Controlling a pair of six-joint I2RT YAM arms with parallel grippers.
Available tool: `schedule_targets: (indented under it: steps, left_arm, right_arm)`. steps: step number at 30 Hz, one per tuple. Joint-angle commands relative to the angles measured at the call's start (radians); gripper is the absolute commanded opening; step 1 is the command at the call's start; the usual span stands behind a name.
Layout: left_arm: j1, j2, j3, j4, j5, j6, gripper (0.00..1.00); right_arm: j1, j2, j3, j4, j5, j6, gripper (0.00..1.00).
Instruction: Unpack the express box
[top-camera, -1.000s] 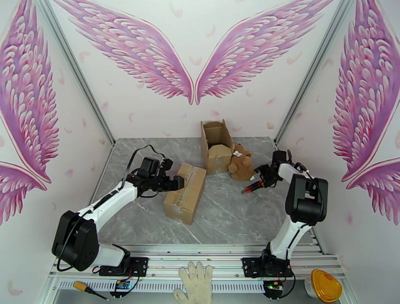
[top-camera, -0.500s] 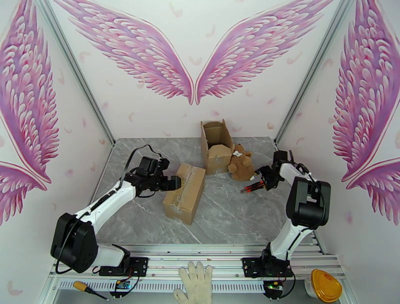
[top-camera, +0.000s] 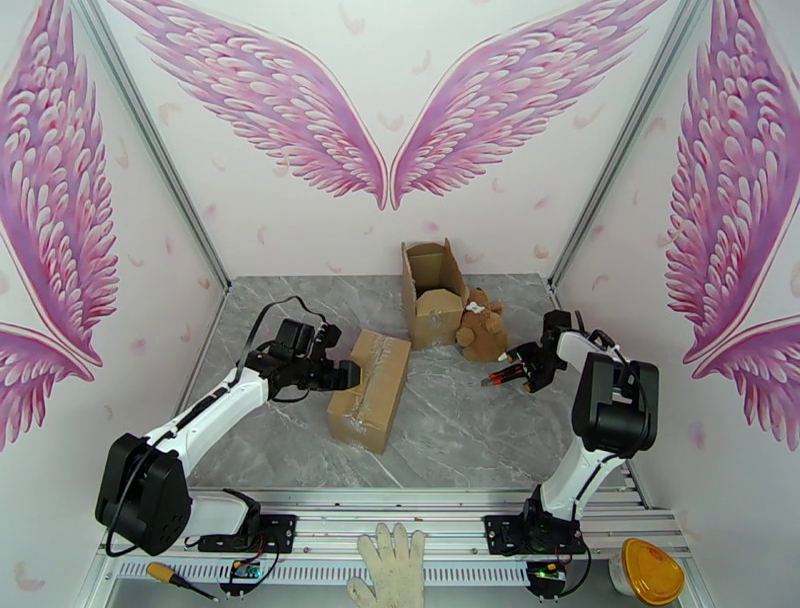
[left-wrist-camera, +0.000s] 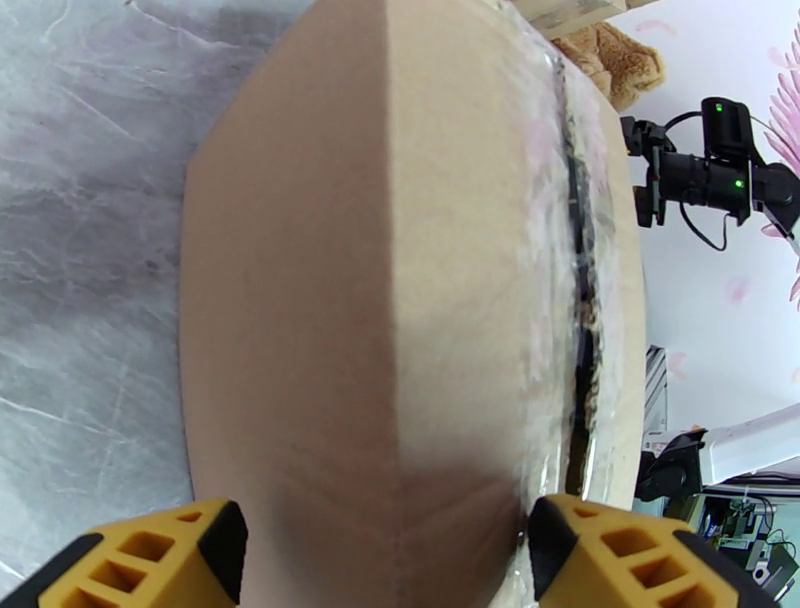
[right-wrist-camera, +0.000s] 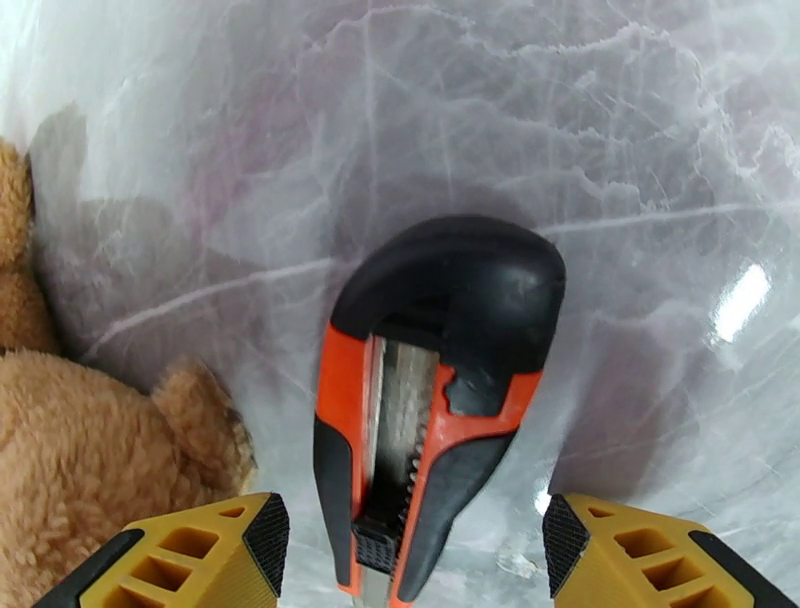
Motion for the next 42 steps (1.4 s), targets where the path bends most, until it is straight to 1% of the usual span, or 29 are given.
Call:
schedule_targets:
  steps: [1,5,8,10,14,18,20,23,24,25,28,29,30,38,42]
  left_arm:
    - [-0.023,-0.012,-0.043,0.001,0.018,-0.027,0.78]
    - [-0.028,-0.022,-0.057,0.032,0.015,-0.049,0.77]
    - [-0.030,-0.031,-0.068,0.069,0.018,-0.072,0.77]
    - [-0.035,-0.028,-0.072,0.080,0.024,-0.080,0.76]
    - [-0.042,-0.020,-0.069,0.076,0.021,-0.074,0.76]
    - [-0.046,-0.021,-0.066,0.077,0.014,-0.066,0.77]
    - [-0.047,-0.023,-0.064,0.076,0.006,-0.062,0.78]
    - [-0.046,-0.032,-0.064,0.075,-0.015,-0.052,0.82]
    - [-0.045,-0.037,-0.065,0.077,-0.019,-0.052,0.83]
    - [-0.043,-0.042,-0.063,0.077,-0.025,-0.052,0.84]
    - [-0.040,-0.063,-0.054,0.065,-0.052,-0.042,0.86]
    - [-0.037,-0.070,-0.049,0.058,-0.064,-0.036,0.87]
    - [-0.033,-0.080,-0.040,0.045,-0.079,-0.029,0.88]
    - [-0.014,-0.149,0.093,-0.068,-0.198,0.086,0.90]
    - [-0.015,-0.189,0.157,-0.076,-0.312,0.145,0.88]
  right_arm:
    - [0.011,0.065,0.064,-0.031,0.053,0.017,0.73]
    - [0.016,0.116,0.081,-0.046,0.061,0.014,0.71]
    - [0.026,0.120,0.086,-0.045,0.085,0.011,0.66]
    - [0.027,0.125,0.087,-0.038,0.080,0.021,0.64]
    - [0.048,0.158,0.138,-0.069,0.096,0.019,0.64]
    - [0.062,0.199,0.198,-0.104,0.109,0.022,0.62]
    - [0.070,0.221,0.236,-0.129,0.117,0.012,0.61]
    - [0.076,0.235,0.263,-0.141,0.128,0.004,0.56]
    - [0.076,0.232,0.261,-0.133,0.123,0.005,0.52]
    - [0.077,0.226,0.249,-0.121,0.122,0.004,0.47]
    - [0.075,0.191,0.204,-0.077,0.122,0.012,0.42]
    - [0.076,0.183,0.191,-0.064,0.125,0.012,0.37]
    - [0.076,0.170,0.182,-0.054,0.128,0.013,0.36]
    - [0.074,0.034,0.117,0.005,0.135,0.033,0.33]
    - [0.075,-0.065,0.067,0.039,0.106,0.038,0.33]
